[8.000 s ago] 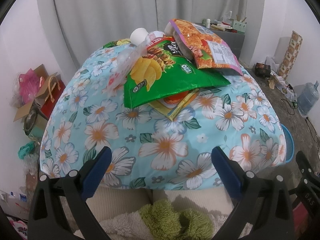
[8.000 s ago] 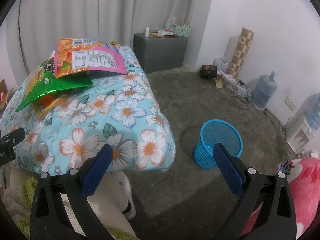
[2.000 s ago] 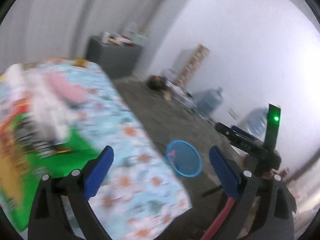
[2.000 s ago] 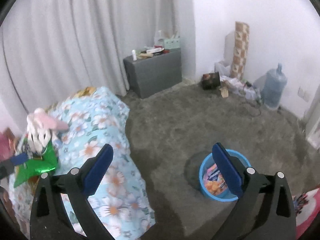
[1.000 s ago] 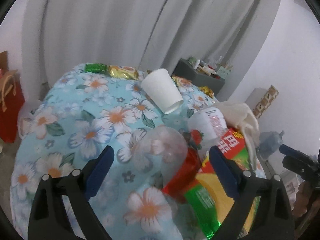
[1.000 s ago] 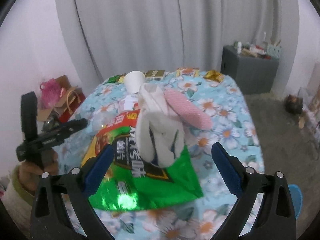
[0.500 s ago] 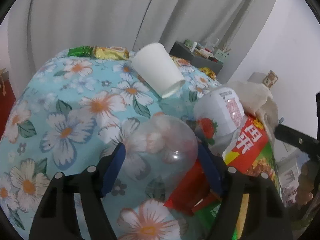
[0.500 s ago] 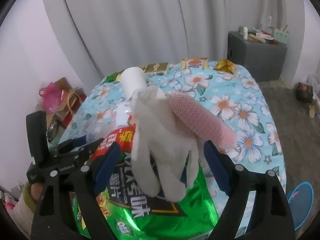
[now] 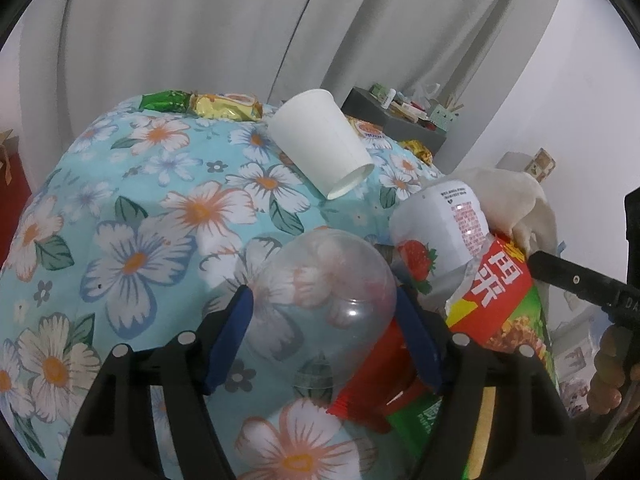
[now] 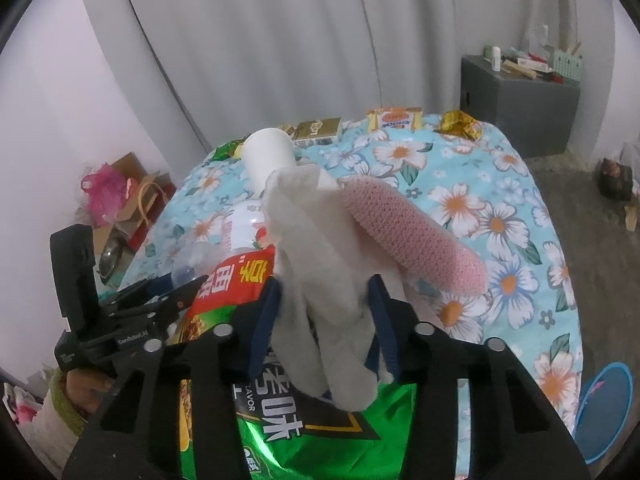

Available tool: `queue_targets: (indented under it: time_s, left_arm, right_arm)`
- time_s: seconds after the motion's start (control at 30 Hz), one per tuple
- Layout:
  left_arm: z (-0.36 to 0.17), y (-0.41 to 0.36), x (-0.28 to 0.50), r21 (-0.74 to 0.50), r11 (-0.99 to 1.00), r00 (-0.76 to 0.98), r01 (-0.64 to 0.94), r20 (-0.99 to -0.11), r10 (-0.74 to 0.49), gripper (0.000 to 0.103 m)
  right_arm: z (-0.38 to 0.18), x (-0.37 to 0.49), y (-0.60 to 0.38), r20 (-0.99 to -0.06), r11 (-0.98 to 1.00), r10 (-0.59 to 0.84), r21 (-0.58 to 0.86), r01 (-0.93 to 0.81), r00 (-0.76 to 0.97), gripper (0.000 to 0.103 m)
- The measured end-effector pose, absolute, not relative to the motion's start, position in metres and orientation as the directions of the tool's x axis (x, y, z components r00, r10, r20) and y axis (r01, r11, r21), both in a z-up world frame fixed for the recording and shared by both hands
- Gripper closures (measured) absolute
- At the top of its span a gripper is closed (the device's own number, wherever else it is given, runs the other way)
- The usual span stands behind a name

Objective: Collect trash
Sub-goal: 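Grasp the clear plastic cup with left tool while right tool grasps white glove, then lift the clear cup with left tool while right tool lifts the glove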

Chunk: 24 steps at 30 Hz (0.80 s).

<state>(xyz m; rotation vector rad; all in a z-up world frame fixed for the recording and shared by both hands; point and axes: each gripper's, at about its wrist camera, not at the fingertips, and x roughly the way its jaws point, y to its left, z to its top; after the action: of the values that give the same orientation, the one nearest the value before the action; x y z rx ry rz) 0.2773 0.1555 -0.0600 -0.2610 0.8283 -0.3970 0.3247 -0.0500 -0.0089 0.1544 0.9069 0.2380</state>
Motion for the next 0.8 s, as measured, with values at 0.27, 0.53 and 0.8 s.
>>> queue_targets:
  time_s: [0.27, 0.53, 0.8]
  left_arm:
    - [-0.051, 0.168, 0.273, -0.379, 0.899, 0.645, 0.221, -0.634, -0.426, 0.033]
    - [-0.037, 0.181, 0.263, -0.375, 0.903, 0.696, 0.211, -0.591, -0.408, 0.033]
    - [-0.022, 0.191, 0.252, -0.358, 0.913, 0.744, 0.198, -0.551, -0.377, 0.033]
  right_arm:
    - [-0.003, 0.319, -0.053, -0.754, 0.967, 0.251, 0.219, -0.128, 0.607, 0.080]
    - [0.009, 0.312, -0.054, -0.736, 0.970, 0.242, 0.203, -0.134, 0.632, 0.087]
    - [0.022, 0.304, -0.057, -0.713, 0.971, 0.238, 0.197, -0.137, 0.660, 0.089]
